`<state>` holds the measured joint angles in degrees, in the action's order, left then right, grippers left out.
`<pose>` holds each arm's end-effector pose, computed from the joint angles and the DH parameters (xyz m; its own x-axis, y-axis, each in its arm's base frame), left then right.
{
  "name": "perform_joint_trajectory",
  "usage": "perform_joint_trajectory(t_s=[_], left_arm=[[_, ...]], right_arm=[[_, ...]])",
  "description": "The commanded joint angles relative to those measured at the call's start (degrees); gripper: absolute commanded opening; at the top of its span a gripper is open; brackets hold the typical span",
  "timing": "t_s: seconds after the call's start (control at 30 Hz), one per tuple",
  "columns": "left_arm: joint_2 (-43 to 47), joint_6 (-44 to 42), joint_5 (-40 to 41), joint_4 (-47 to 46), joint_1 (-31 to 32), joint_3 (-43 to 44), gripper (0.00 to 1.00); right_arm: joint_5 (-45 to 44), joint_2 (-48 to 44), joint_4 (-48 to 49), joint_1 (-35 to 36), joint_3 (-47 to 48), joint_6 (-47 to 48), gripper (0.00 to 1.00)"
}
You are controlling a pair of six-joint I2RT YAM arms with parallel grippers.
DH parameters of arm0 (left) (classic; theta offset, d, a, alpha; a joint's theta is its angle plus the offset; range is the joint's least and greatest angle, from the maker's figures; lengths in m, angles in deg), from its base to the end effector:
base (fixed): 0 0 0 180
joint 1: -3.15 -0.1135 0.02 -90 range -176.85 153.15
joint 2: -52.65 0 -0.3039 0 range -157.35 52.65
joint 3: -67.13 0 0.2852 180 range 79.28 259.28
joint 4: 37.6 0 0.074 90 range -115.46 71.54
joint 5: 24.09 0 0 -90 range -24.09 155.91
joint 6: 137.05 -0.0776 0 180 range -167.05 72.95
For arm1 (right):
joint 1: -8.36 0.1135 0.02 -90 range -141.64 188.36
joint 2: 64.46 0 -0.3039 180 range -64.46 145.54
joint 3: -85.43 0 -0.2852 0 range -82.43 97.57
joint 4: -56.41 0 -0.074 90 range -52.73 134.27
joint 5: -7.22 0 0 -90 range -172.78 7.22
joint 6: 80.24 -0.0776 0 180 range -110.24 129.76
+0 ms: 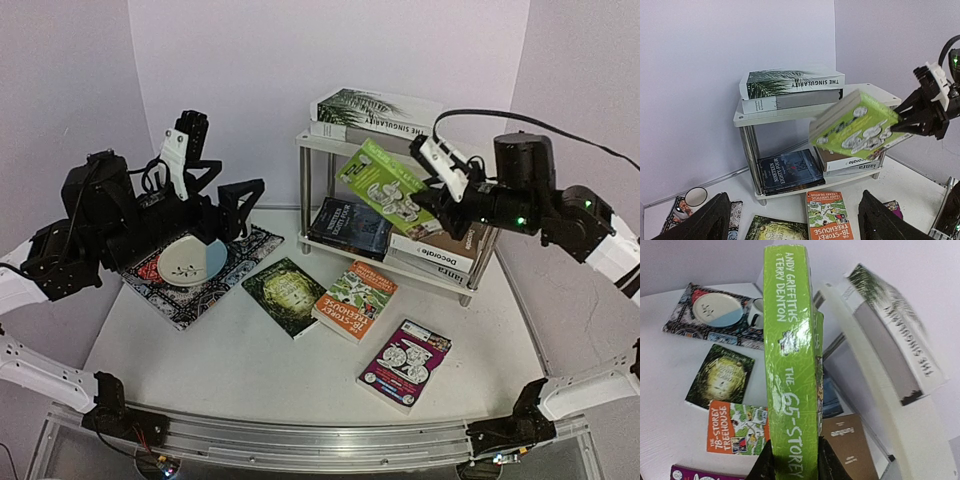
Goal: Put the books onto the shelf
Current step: Place the book on the shelf.
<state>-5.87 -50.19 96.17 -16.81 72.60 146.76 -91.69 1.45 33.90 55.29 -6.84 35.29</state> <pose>0.1308 -0.2376 0.4762 0.0366 0.0372 -0.9986 0.6308 0.7742 0.0520 0.2214 0.2193 0.4951 0.2580 -0.3475 -0.9015 -0.5593 0.7071 -0.4326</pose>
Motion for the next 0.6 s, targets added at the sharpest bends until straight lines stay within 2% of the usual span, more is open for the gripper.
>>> perform_joint_trajectory(t_s=[0.0, 0.17, 0.27, 0.4, 0.57], left_arm=[[0.92, 1.53, 1.73, -1.18, 0.06, 0.34, 0.89], [1.11, 1.24, 2.63, -2.03, 0.00, -1.33, 0.89], [0.82, 1.46, 2.33, -2.14, 0.06, -1.39, 0.89], [0.66, 1.64, 2.09, -2.22, 0.06, -1.30, 0.89], [0.65, 1.42, 2.02, -2.55, 0.03, -1.73, 0.89]], right_arm=[[-14.45, -5.51, 8.28, 0.03, 6.99, -0.59, 0.00], [-24.52, -6.11, 12.05, 0.01, 11.23, 2.26, 0.00], [-27.42, -6.02, 13.44, 0.02, 13.20, 5.07, 0.00], [-27.04, -5.39, 16.40, 0.01, 13.22, 16.69, 0.00], [-31.35, -3.63, 17.15, 0.03, 14.25, 32.54, 0.00]])
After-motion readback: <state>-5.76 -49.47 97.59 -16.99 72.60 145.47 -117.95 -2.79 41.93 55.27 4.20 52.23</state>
